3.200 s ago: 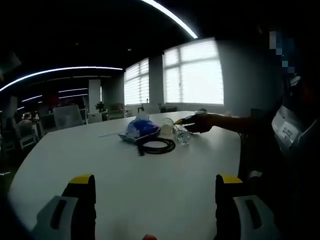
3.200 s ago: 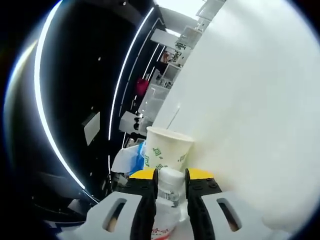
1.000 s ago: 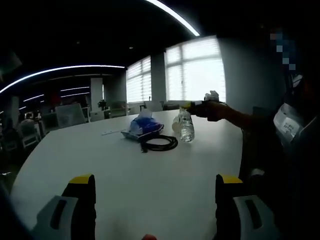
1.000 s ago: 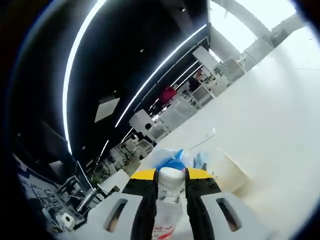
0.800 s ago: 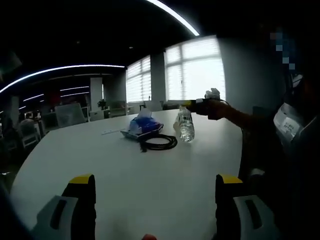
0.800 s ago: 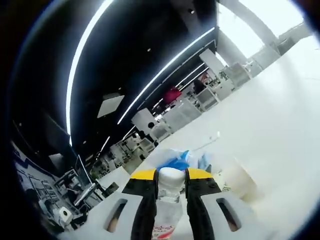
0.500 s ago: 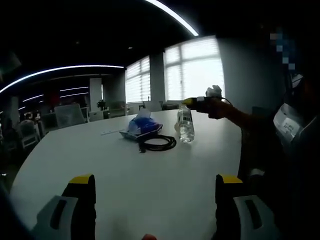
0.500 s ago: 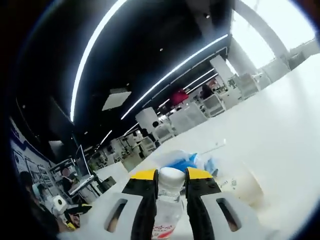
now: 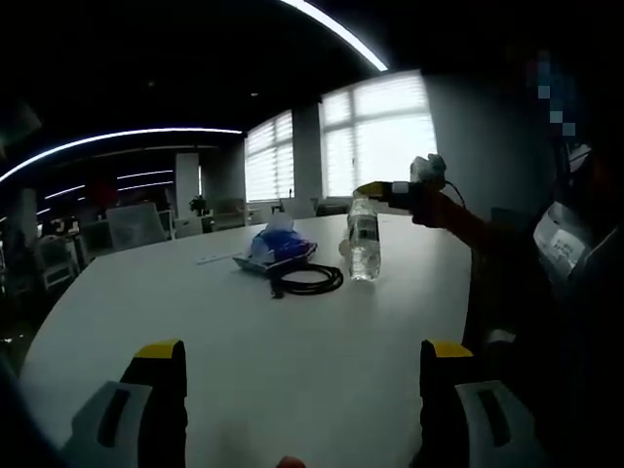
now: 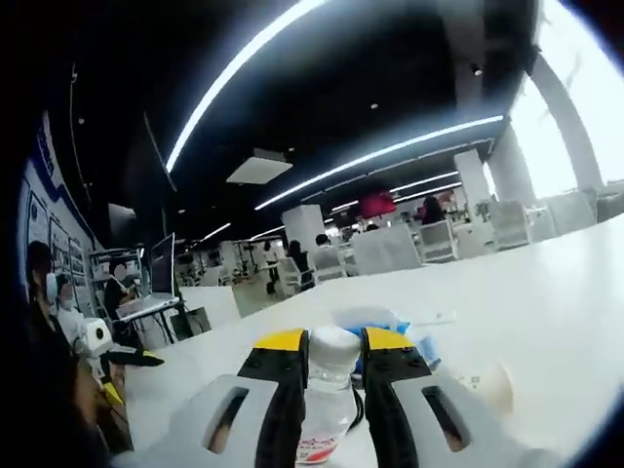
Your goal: Arrange the tabletop items into an orderly group along one side of the table until the central work area is clear of visible clutter.
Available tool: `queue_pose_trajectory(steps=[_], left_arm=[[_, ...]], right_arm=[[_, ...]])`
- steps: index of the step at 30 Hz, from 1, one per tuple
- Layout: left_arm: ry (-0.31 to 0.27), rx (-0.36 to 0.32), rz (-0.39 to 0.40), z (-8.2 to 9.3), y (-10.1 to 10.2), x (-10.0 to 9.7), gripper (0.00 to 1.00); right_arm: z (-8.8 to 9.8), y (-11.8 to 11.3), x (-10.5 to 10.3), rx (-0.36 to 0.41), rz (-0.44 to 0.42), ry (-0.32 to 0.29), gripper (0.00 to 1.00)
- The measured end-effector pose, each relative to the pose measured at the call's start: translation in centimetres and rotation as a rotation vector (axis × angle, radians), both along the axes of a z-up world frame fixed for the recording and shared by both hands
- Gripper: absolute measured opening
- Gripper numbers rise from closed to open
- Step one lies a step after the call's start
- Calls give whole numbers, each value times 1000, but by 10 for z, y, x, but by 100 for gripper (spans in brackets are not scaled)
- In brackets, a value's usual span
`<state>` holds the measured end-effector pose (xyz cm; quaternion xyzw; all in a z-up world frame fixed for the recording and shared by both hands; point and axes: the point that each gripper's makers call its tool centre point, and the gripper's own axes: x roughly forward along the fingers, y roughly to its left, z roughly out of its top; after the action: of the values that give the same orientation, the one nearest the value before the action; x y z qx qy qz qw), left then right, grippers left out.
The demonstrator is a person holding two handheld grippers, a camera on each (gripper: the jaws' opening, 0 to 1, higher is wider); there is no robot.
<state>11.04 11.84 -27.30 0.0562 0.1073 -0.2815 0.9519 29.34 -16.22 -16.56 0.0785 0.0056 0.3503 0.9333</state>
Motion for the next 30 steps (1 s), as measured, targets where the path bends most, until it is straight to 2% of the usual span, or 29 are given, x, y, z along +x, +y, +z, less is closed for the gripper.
queue_pose_trajectory(steps=[7,12,16,18,20,22,28,30], left_arm=[[2,-2,-1,-1,0,-1,100],[3,-2,-5,-2,-1,-2,100],[1,-2,2,-2,0,-2,100],[1,-3,4,-2,1,-2,100],[-1,-2,5,-2,2,-2,100],[-2,-2,5,-1,2,-2,100],[3,-1,3,-3,2,-2,100],[5,1,2,-3,1,-2,100]], right_arm=[[5,15,-19,-100,10,-104,18],[6,21,-28,-112,16,-129,18],[7,26,-35,-158,17,-181,18],[8,29,-39,-154,29,-184,18],[8,30,-41,-187,22,-219,18],[8,33,-45,-176,32,-213,18],[8,41,-53,-214,57,-261,19],[8,45,-56,-264,60,-293,19]])
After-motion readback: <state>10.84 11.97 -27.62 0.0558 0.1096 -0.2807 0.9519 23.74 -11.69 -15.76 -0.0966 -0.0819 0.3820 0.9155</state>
